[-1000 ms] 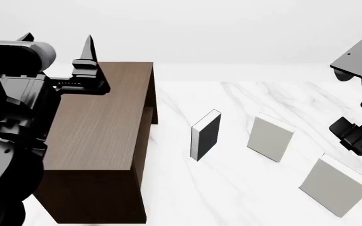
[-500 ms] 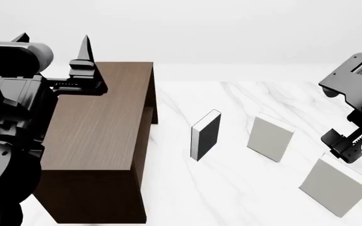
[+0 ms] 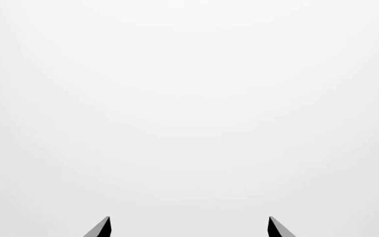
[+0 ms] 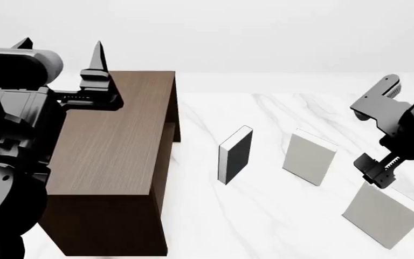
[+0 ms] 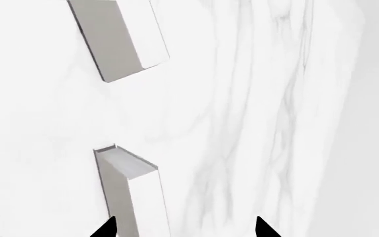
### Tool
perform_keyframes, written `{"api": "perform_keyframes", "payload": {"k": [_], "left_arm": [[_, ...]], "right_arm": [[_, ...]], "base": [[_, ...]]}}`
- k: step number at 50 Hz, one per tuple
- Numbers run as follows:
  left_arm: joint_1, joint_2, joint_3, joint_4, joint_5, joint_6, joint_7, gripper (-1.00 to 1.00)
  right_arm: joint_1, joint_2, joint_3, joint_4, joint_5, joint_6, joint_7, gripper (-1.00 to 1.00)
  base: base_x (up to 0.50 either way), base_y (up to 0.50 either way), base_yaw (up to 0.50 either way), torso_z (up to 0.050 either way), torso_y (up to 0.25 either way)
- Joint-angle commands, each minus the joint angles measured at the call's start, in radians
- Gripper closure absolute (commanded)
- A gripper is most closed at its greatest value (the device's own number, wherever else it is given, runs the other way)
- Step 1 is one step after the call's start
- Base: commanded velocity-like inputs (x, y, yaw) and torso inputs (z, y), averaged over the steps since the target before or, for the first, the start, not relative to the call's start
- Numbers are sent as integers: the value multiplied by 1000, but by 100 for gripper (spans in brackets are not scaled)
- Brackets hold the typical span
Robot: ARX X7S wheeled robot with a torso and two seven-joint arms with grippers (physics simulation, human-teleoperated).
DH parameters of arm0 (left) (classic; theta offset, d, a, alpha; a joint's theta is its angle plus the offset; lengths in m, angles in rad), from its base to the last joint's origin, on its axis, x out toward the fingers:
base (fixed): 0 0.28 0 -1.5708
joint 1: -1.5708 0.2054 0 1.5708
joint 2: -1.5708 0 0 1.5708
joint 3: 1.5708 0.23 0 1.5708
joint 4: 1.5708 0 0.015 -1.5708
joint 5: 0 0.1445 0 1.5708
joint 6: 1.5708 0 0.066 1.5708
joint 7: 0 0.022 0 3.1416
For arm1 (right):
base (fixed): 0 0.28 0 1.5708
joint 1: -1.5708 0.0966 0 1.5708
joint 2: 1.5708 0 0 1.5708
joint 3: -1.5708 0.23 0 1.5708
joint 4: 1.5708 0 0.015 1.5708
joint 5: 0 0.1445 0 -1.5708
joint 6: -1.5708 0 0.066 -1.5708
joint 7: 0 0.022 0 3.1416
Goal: Pick up the book on the right and place it under the cabinet shelf.
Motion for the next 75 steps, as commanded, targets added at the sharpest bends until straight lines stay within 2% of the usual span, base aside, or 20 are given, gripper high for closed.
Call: {"api": "perform_keyframes", "payload": {"k": [1,31,54,75], "left_arm": [[-2,-5,11,0,-1,0,-9,-100],[-50,-8,-11,44,-61,-72,-37,-100],[-21,-20,-6,32,-62,-33,-34,-100],[-37,-24,-8,48,-87,-56,-51,-100]], "right_arm": [[-61,7,12,5,22,-39,-19,-100],[-162,67,44,-32,57,-88,80,-100],[-212,39,47,30,22,-140,108,-100],[-292,39,61,66,34,-191,115,-100]], "base": [[0,0,0,0,0],[0,0,0,0,0],[0,0,0,0,0],[0,0,0,0,0]]}}
